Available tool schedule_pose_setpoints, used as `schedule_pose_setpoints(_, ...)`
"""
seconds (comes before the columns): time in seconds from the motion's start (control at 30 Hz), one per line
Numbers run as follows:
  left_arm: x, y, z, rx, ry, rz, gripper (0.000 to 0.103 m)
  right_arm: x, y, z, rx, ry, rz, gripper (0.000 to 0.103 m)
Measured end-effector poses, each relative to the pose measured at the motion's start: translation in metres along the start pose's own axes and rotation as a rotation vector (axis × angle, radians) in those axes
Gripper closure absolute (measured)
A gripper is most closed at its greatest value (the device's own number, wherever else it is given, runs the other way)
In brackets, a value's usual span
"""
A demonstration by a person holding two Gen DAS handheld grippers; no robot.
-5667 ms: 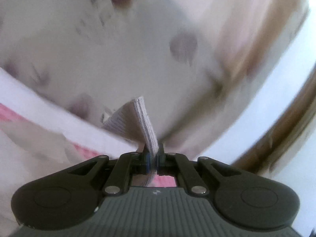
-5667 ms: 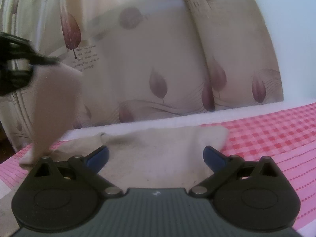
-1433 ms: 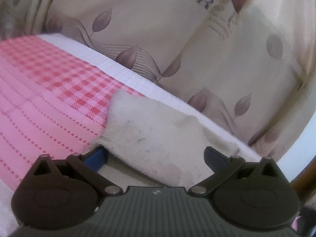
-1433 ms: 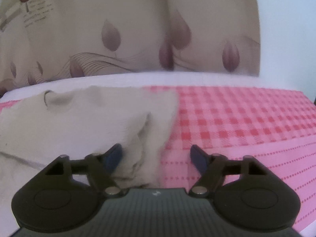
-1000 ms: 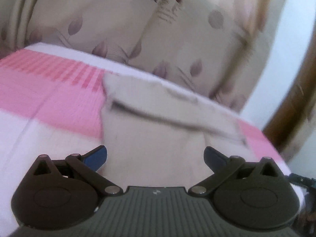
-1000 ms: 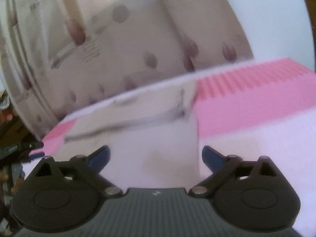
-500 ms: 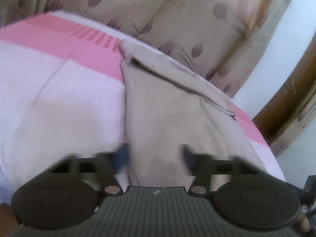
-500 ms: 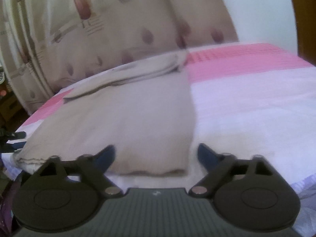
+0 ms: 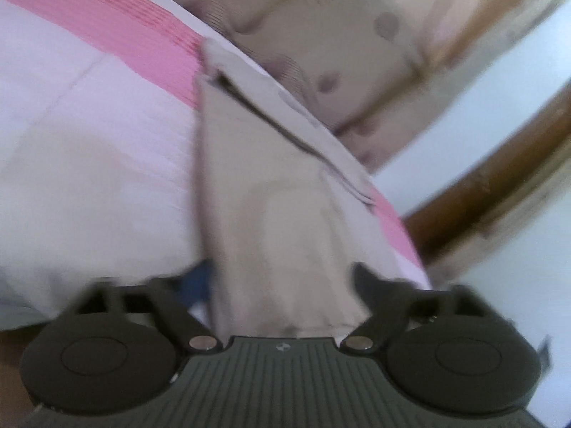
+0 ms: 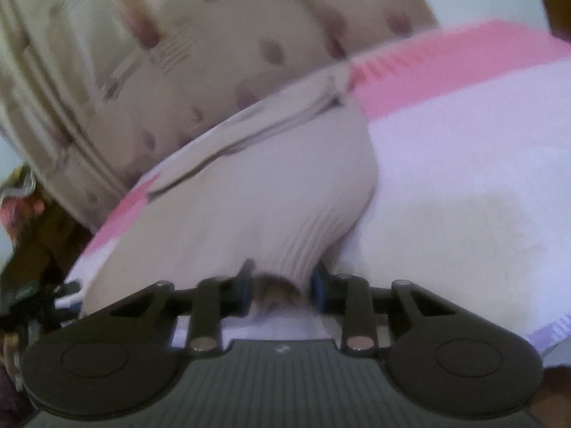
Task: Fold small clothes
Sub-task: 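Grasp the sweater hem with both grippers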
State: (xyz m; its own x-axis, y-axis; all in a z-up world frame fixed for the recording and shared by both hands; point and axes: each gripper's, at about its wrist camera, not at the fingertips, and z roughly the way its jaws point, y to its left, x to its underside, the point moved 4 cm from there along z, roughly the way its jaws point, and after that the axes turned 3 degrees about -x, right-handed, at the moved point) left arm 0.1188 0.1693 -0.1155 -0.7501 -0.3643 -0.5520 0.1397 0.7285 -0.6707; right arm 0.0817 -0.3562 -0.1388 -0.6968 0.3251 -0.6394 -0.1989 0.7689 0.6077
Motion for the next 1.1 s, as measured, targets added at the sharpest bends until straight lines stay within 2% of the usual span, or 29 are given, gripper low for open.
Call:
schedule_pose_setpoints(0.07,0.002,-0.006,0.002,-0.012,0.0,0.023,0.002,-0.002,-0.005,-0.001,-0.028,0.024,0.027,0.063)
schedule_pose_setpoints(0.1,0.003,-0.01,0.005,-0.024,-0.003,0.05,0.006,-0.004,-0.007,-0.002,-0.039,0.02,0.049,0.059)
schedule_pose_setpoints(0.17,0.005,-0.017,0.01,-0.066,-0.008,0.109,0.021,-0.006,-0.009,0.001,-0.086,0.02,0.084,0.041)
schedule_pose_setpoints(0.2,0.006,-0.02,0.015,-0.094,0.002,0.137,0.058,-0.008,-0.007,0.003,-0.092,0.019,0.084,0.04)
schedule_pose_setpoints(0.23,0.007,-0.02,0.02,-0.125,0.025,0.156,0.09,-0.011,-0.004,0.007,-0.081,0.021,0.073,0.04)
schedule_pose_setpoints(0.27,0.009,-0.019,0.025,-0.145,0.035,0.16,0.09,-0.012,-0.001,0.011,-0.071,0.022,0.056,0.04)
schedule_pose_setpoints(0.33,0.011,-0.023,0.025,-0.154,0.003,0.178,0.09,-0.014,0.008,0.02,-0.051,0.026,0.005,0.042)
schedule_pose_setpoints(0.37,0.013,-0.026,0.024,-0.172,-0.013,0.199,0.09,-0.015,0.011,0.023,-0.038,0.027,-0.017,0.057)
schedule_pose_setpoints(0.43,0.017,-0.03,0.022,-0.185,-0.03,0.22,0.09,-0.014,0.013,0.027,-0.003,0.041,-0.034,0.075)
schedule_pose_setpoints(0.63,0.017,-0.035,0.016,-0.2,-0.055,0.228,0.09,-0.008,0.003,0.02,-0.056,0.02,0.045,0.075)
schedule_pose_setpoints(0.8,0.014,-0.033,0.013,-0.175,-0.044,0.213,0.088,-0.007,-0.003,0.017,-0.103,0.019,0.095,0.075)
schedule_pose_setpoints(0.9,0.014,-0.027,0.019,-0.184,-0.017,0.2,0.083,-0.009,-0.009,0.017,-0.134,0.029,0.151,0.076)
schedule_pose_setpoints(0.97,0.013,-0.024,0.021,-0.159,-0.014,0.179,0.074,-0.011,-0.009,0.018,-0.139,0.034,0.146,0.076)
schedule_pose_setpoints(1.03,0.011,-0.023,0.022,-0.127,-0.011,0.149,0.058,-0.011,-0.011,0.019,-0.145,0.034,0.165,0.076)
schedule_pose_setpoints(1.1,0.009,-0.023,0.025,-0.116,-0.013,0.125,0.059,-0.012,-0.011,0.02,-0.141,0.031,0.169,0.076)
